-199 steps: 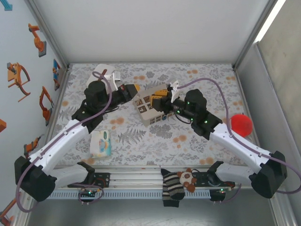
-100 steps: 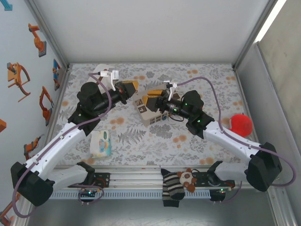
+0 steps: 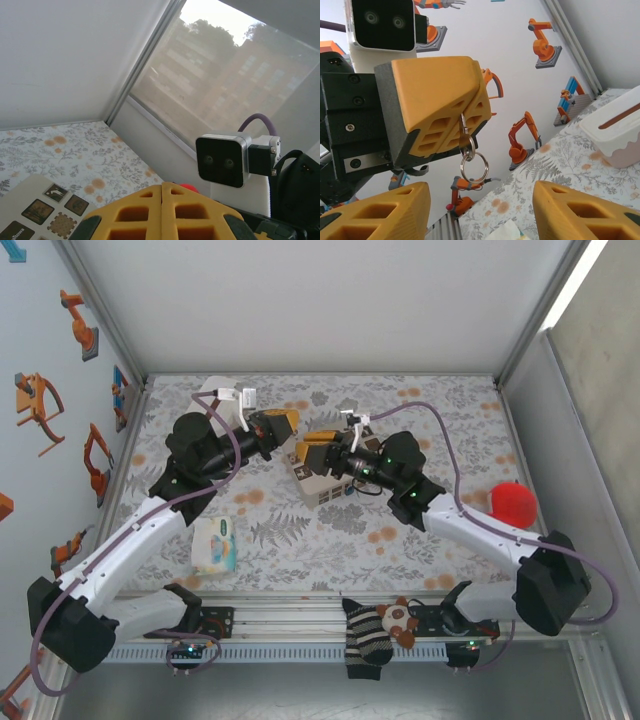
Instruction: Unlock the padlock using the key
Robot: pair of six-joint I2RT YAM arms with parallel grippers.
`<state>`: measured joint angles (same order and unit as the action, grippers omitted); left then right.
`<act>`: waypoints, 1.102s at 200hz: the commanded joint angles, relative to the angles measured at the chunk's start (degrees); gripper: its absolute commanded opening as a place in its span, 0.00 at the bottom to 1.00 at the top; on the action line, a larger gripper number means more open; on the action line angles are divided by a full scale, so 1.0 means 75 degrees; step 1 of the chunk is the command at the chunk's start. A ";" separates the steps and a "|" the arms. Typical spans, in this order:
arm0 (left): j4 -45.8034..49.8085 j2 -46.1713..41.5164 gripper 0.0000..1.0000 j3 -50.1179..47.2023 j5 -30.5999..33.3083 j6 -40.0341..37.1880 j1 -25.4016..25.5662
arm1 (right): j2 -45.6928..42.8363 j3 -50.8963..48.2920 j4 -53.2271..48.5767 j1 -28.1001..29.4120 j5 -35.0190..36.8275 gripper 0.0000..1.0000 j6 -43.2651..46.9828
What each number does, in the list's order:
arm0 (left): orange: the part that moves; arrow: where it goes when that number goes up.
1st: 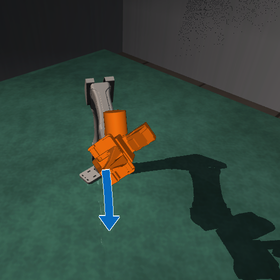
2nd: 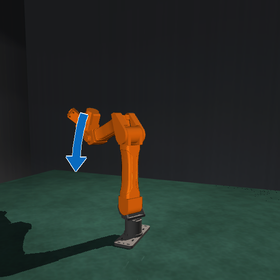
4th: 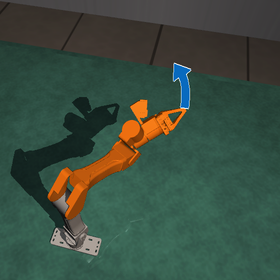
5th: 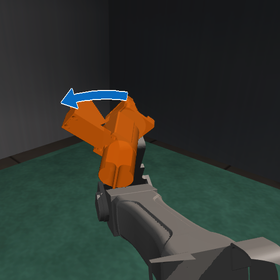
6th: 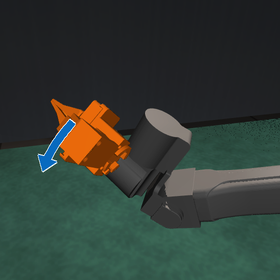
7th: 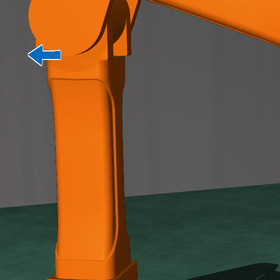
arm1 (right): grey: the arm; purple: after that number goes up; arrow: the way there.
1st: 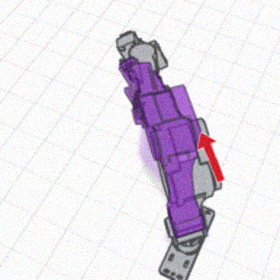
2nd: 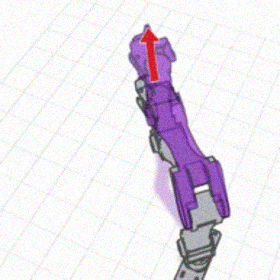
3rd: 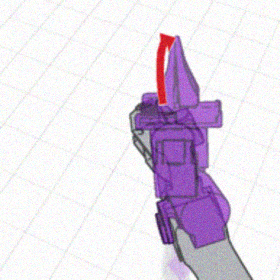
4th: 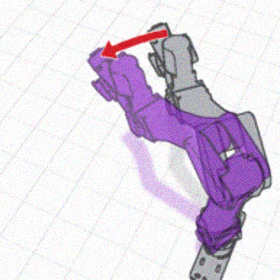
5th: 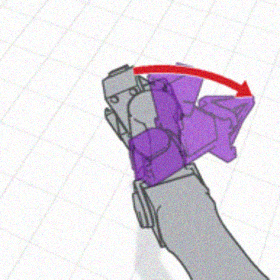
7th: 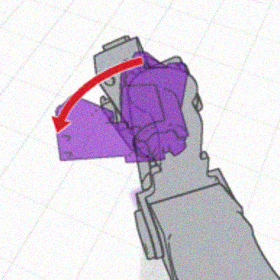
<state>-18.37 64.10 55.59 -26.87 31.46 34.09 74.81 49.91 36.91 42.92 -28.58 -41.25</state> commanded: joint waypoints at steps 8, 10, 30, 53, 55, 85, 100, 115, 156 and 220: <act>-0.0275 -0.0014 0.00 0.0123 -0.0164 -0.0035 -0.0021 | 0.0145 0.0486 0.0360 0.0043 -0.0172 0.52 -0.0059; -0.0271 -0.0006 0.00 0.0123 -0.0160 -0.0029 -0.0021 | 0.0155 0.0498 0.0358 0.0043 -0.0174 0.51 -0.0064; -0.0243 -0.0022 0.00 0.0123 -0.0145 -0.0032 -0.0021 | 0.0232 0.0613 0.0353 0.0043 -0.0197 0.50 -0.0065; -0.0217 -0.0038 0.00 0.0111 -0.0155 -0.0047 -0.0021 | 0.0314 0.0733 0.0359 0.0043 -0.0238 0.47 -0.0059; -0.0206 -0.0035 0.00 0.0111 -0.0146 -0.0047 -0.0021 | 0.0324 0.0744 0.0363 0.0043 -0.0237 0.47 -0.0064; -0.0175 -0.0077 0.00 0.0099 -0.0132 -0.0079 -0.0023 | 0.0460 0.0868 0.0362 0.0042 -0.0312 0.39 -0.0117; -0.0156 -0.0091 0.00 0.0099 -0.0120 -0.0080 -0.0021 | 0.0494 0.0877 0.0359 0.0055 -0.0320 0.36 -0.0161; -0.0140 -0.0106 0.00 0.0108 -0.0110 -0.0089 -0.0021 | 0.0537 0.0874 0.0353 0.0055 -0.0326 0.32 -0.0194; -0.0128 -0.0097 0.00 0.0108 -0.0097 -0.0110 -0.0032 | 0.0538 0.0796 0.0378 0.0055 -0.0233 0.22 -0.0228; -0.0083 -0.0183 0.00 0.0041 -0.0085 -0.0164 -0.0033 | 0.0391 0.0659 0.0391 0.0054 -0.0052 0.09 -0.0206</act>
<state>-18.26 64.07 55.59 -26.61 31.27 34.02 78.85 54.41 38.02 43.03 -30.39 -42.94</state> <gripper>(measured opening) 0.055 0.112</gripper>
